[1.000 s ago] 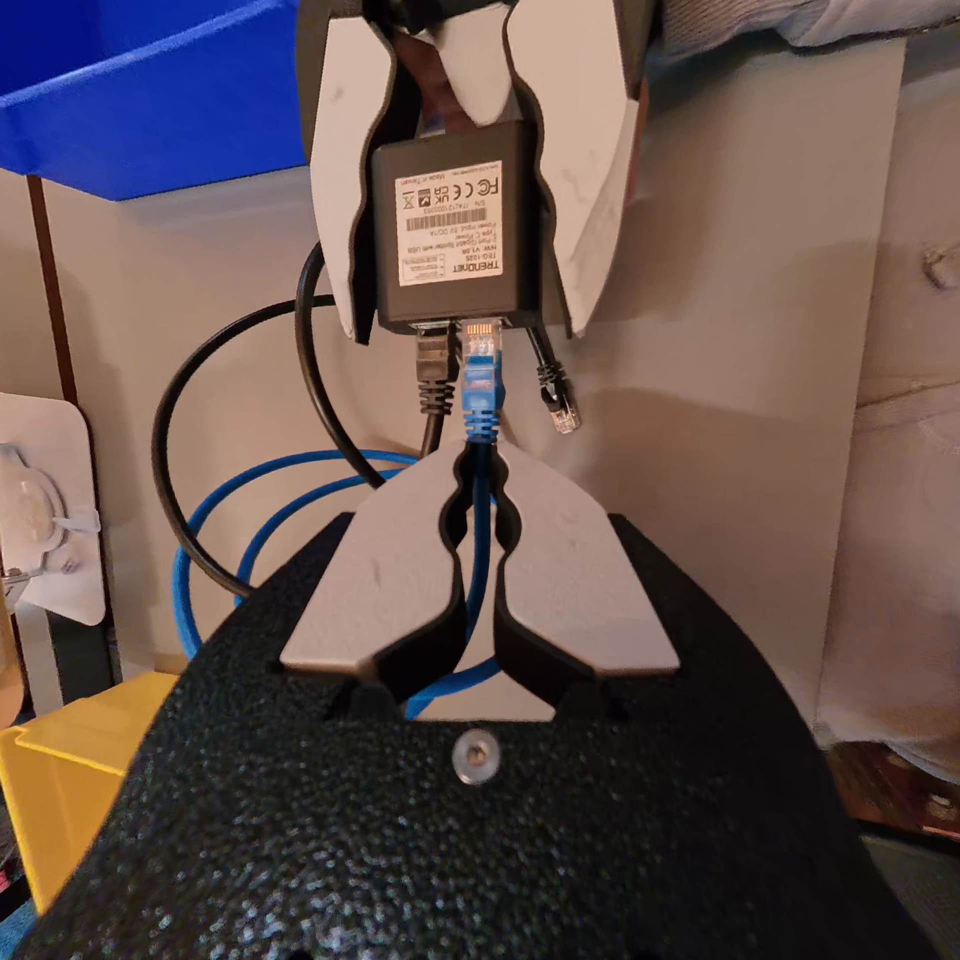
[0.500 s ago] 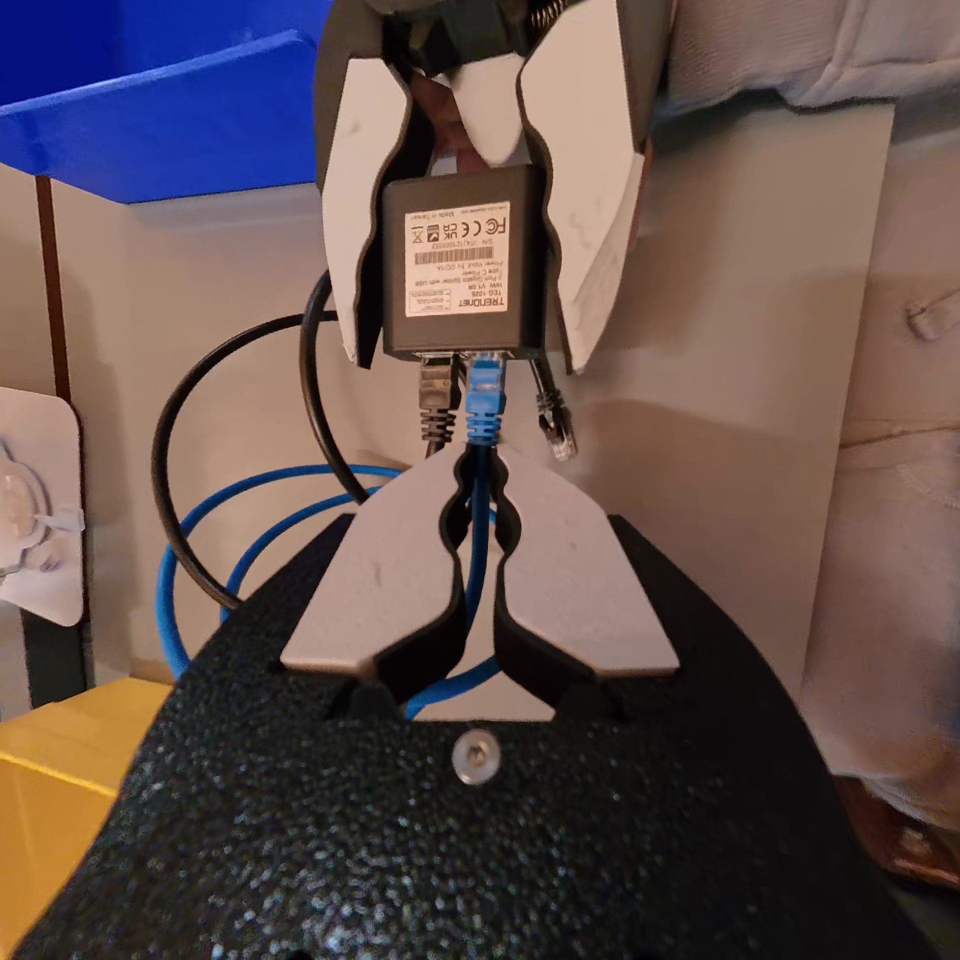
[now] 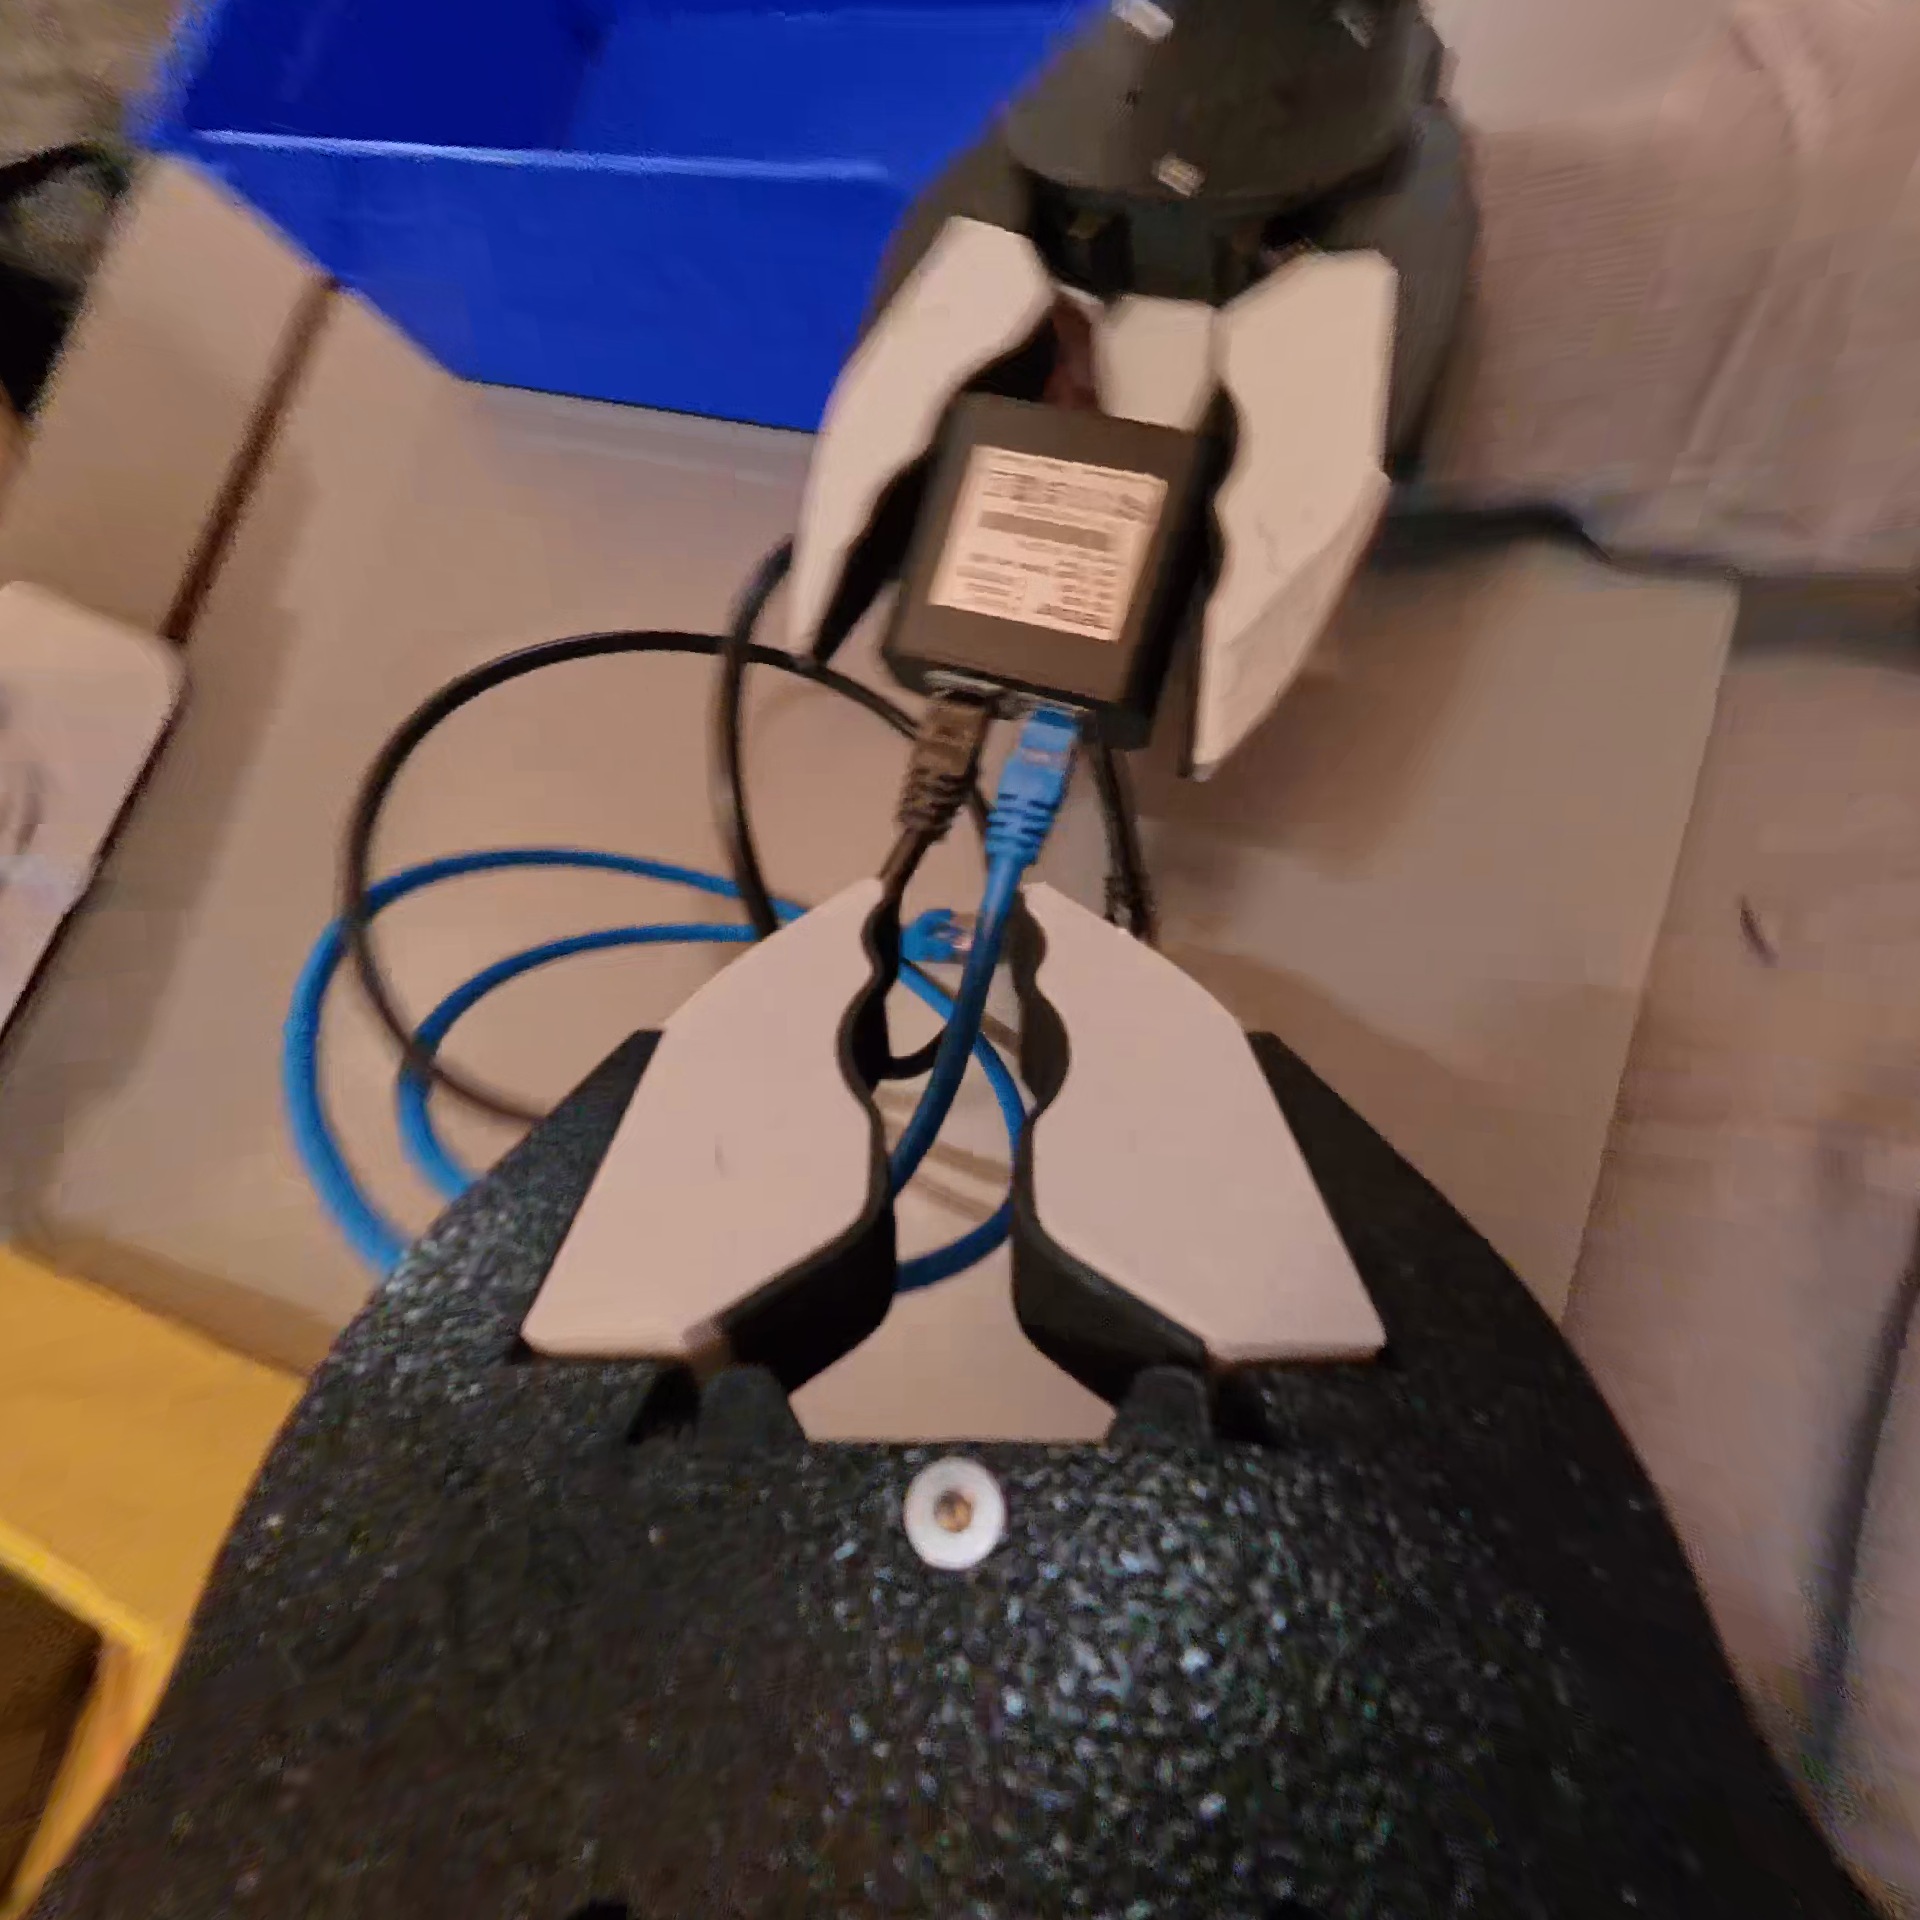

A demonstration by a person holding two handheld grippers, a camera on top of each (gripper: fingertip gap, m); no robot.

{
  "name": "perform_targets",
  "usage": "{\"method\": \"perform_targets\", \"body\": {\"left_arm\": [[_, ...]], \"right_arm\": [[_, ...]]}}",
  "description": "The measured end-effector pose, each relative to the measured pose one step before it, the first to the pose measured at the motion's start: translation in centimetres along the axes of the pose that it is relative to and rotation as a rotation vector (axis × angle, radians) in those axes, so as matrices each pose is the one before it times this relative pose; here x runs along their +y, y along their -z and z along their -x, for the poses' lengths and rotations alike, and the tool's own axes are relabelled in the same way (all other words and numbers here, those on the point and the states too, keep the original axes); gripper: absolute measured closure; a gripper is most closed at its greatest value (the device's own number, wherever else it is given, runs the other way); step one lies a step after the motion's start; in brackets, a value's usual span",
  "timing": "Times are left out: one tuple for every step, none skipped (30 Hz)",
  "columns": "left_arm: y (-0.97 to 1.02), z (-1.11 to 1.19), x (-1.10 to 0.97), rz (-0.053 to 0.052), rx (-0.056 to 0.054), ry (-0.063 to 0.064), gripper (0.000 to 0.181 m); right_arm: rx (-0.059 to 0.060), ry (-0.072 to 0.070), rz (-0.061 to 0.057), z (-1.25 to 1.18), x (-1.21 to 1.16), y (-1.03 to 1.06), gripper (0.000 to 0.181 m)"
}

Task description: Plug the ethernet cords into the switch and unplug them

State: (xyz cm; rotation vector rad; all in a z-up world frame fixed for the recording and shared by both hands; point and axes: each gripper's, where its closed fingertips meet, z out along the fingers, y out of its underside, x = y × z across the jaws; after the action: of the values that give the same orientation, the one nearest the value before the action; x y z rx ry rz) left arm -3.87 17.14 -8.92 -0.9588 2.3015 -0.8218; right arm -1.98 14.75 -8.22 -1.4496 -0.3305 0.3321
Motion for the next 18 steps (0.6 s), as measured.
{"method": "perform_targets", "body": {"left_arm": [[0.857,0.64,-0.284,-0.0607,-0.0605,0.1115,0.155],[0.772,0.379,-0.149,-0.065,-0.0331,0.1423,0.152],[0.544,0.033,0.103,-0.059,0.0032,0.1489,0.149],[0.266,-0.328,0.437,-0.0464,0.0439,0.1461,0.142],[-0.066,-0.56,0.641,-0.0375,0.0785,0.154,0.133],[-0.337,-0.635,0.712,-0.0335,0.1049,0.1625,0.126],[-0.495,-0.465,0.687,-0.0324,0.1177,0.1654,0.122],[-0.5,-0.392,0.44,-0.0362,0.1323,0.1636,0.122],[-0.455,-0.193,0.123,-0.0372,0.1261,0.1497,0.123],[-0.463,0.126,0.017,-0.0266,0.0966,0.1127,0.123],[-0.445,0.177,-0.081,-0.0229,0.075,0.0713,0.123],[-0.455,-0.023,-0.218,-0.0266,0.0679,0.0469,0.123],[-0.486,-0.199,-0.162,-0.0155,0.0609,0.0406,0.122],[-0.513,-0.467,-0.096,-0.0044,0.0639,0.0368,0.12],[-0.485,-0.575,-0.06,0.0031,0.0584,0.0311,0.122],[-0.356,-0.115,-0.019,0.0097,0.0139,0.0128,0.136],[-0.107,0.484,0.082,0.0223,-0.0384,-0.0214,0.151],[0.009,0.15,0.223,0.0373,-0.0199,-0.0442,0.157]], "right_arm": [[0.0425,0.0194,-0.0415,-0.54,-0.488,0.308,0.107],[0.041,0.0075,-0.0286,-0.596,-0.342,0.225,0.107],[0.0449,0.0117,-0.0195,-0.619,-0.278,0.105,0.107],[0.0374,0.0195,-0.0201,-0.419,-0.361,-0.009,0.107],[0.0164,0.0197,-0.0106,-0.077,-0.288,-0.125,0.107],[0.0084,0.0226,0.0004,0.105,-0.148,-0.219,0.107],[-0.0066,0.0207,0.0051,0.364,-0.058,-0.313,0.107],[-0.0205,0.0153,0.0061,0.575,0.012,-0.375,0.107],[-0.0231,0.0111,0.003,0.615,-0.01,-0.426,0.107],[-0.0178,0.0054,-0.0009,0.546,-0.048,-0.429,0.107],[-0.0167,0.0068,-0.0007,0.525,-0.038,-0.435,0.107],[-0.0203,0.0096,0.0066,0.56,0.077,-0.409,0.107],[-0.0132,0.0143,0.018,0.443,0.243,-0.378,0.107],[-0.0052,0.0246,0.0269,0.334,0.361,-0.349,0.107],[-0.0055,0.0277,0.0321,0.322,0.45,-0.306,0.107],[-0.0001,0.0106,0.01,0.152,0.099,-0.18,0.107],[-0.0061,-0.0146,-0.014,0.058,-0.295,-0.013,0.107],[-0.021,-0.0119,0.0187,0.139,0.115,0.06,0.107]]}}
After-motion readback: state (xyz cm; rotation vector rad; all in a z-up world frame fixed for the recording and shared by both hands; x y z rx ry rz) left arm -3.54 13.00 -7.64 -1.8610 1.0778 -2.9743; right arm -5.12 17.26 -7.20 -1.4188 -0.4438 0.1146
